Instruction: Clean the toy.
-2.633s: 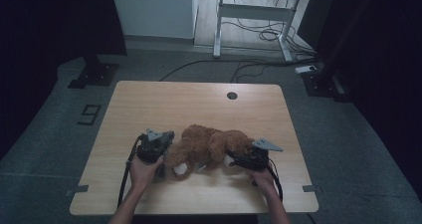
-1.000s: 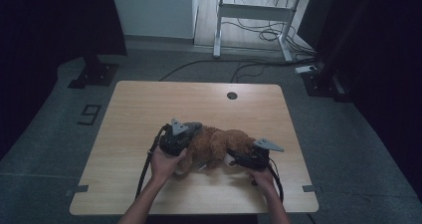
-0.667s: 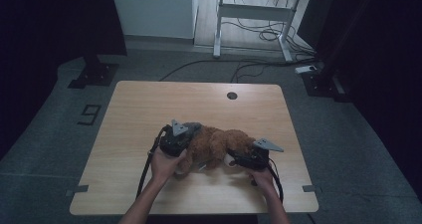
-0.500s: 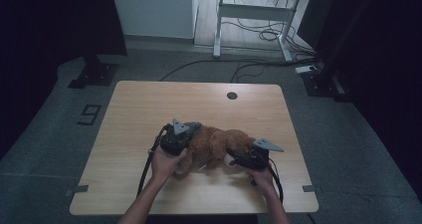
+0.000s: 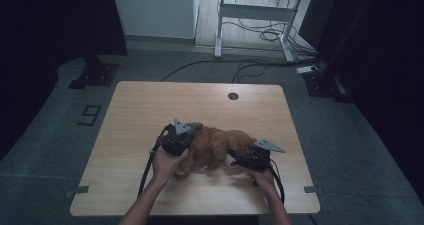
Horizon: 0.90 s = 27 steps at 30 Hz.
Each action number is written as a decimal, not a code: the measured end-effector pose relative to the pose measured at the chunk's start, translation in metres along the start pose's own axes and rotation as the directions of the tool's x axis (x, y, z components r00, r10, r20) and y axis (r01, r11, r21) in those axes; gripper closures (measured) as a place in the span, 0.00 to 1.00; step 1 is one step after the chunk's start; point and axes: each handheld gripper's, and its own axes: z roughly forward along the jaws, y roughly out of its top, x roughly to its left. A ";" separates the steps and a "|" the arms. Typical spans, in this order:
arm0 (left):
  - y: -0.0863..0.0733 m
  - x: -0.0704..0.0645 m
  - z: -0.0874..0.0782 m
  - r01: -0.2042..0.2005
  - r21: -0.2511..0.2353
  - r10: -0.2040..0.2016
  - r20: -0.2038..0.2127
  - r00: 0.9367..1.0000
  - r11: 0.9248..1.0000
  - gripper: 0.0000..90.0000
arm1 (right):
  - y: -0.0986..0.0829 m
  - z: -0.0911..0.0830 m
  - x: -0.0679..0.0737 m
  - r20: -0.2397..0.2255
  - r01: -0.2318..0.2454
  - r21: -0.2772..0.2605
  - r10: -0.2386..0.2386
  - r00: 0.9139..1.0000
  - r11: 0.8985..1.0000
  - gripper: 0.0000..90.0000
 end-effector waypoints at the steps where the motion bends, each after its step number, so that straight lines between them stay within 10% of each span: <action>1: 0.000 0.000 0.000 0.004 -0.001 -0.004 0.002 1.000 1.000 0.91 | 0.000 0.000 0.000 0.000 0.000 0.000 0.000 1.000 1.000 0.21; 12: 0.016 -0.009 -0.003 -0.003 -0.037 0.004 0.033 0.999 0.999 0.91 | 0.000 0.000 -0.001 -0.003 0.003 0.000 -0.003 1.000 1.000 0.21; 27: 0.058 -0.070 0.027 -0.098 -0.031 0.101 0.123 0.987 0.995 0.91 | 0.000 -0.001 0.000 -0.004 0.009 0.004 -0.009 1.000 1.000 0.21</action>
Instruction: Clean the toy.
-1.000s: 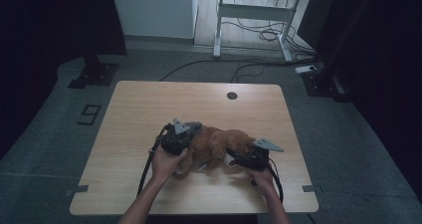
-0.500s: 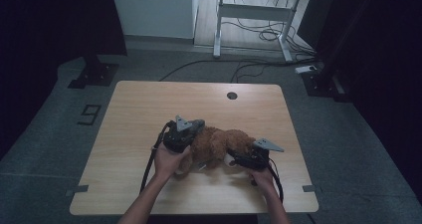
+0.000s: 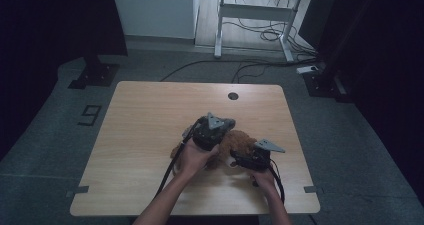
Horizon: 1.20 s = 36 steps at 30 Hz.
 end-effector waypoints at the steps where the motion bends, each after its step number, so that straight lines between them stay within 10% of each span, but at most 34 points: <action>1: -0.001 0.001 0.003 0.001 0.012 -0.001 -0.002 1.000 1.000 0.91 | 0.000 0.000 0.000 0.000 0.000 -0.001 0.000 1.000 1.000 0.21; 22: -0.049 0.063 -0.030 0.135 0.010 -0.134 -0.095 0.986 0.991 0.91 | 0.000 0.000 0.000 -0.002 0.010 0.001 -0.010 1.000 1.000 0.21; 31: -0.092 0.092 -0.040 0.236 0.052 -0.229 -0.114 0.967 0.970 0.91 | 0.000 0.000 0.001 -0.002 0.013 0.001 -0.013 1.000 1.000 0.21; 36: -0.117 0.102 -0.034 0.312 0.088 -0.307 -0.071 0.949 0.946 0.91 | 0.000 0.000 0.001 0.002 0.012 -0.001 -0.012 1.000 1.000 0.21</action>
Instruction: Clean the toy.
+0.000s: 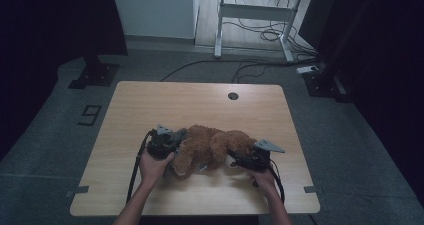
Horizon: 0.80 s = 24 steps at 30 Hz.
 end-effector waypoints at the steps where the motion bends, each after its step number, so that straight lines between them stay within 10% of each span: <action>1: -0.003 0.003 0.002 0.016 0.010 -0.017 0.013 1.000 1.000 0.91 | 0.000 0.000 0.000 0.000 -0.001 0.000 0.001 1.000 1.000 0.21; 10: -0.007 0.000 0.010 0.071 0.009 -0.071 0.142 0.987 0.997 0.91 | -0.001 0.000 0.001 0.005 -0.004 -0.014 0.004 1.000 1.000 0.21; 24: -0.004 0.001 0.013 0.111 0.006 -0.110 0.188 0.976 0.994 0.91 | 0.000 -0.001 0.007 0.021 0.034 -0.039 -0.033 0.999 0.999 0.24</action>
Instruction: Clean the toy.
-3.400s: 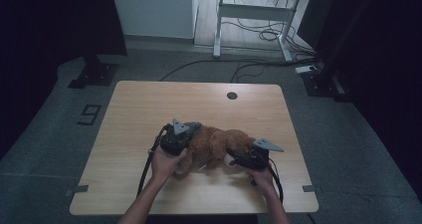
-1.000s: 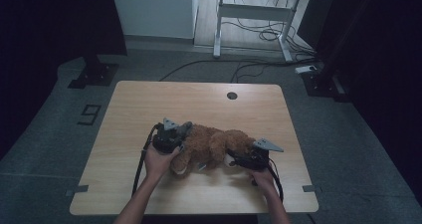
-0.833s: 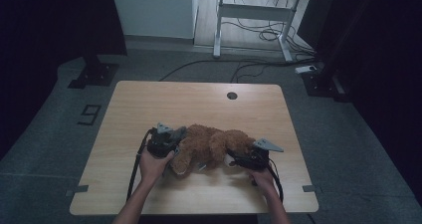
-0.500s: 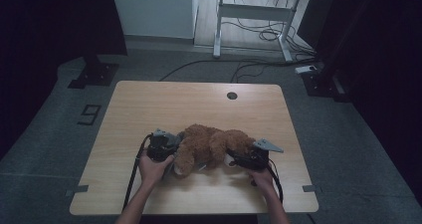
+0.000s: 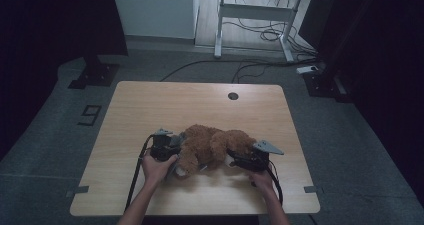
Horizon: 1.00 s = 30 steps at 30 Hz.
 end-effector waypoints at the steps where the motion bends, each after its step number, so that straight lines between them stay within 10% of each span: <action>1: 0.000 0.000 0.000 0.002 0.000 -0.002 0.002 1.000 1.000 0.91 | 0.000 0.000 0.000 0.002 0.003 0.000 -0.003 1.000 1.000 0.24; 30: 0.021 -0.009 0.010 -0.040 0.013 0.040 -0.014 0.999 0.999 0.90 | 0.002 -0.003 -0.011 0.043 0.005 -0.011 -0.005 0.999 1.000 0.24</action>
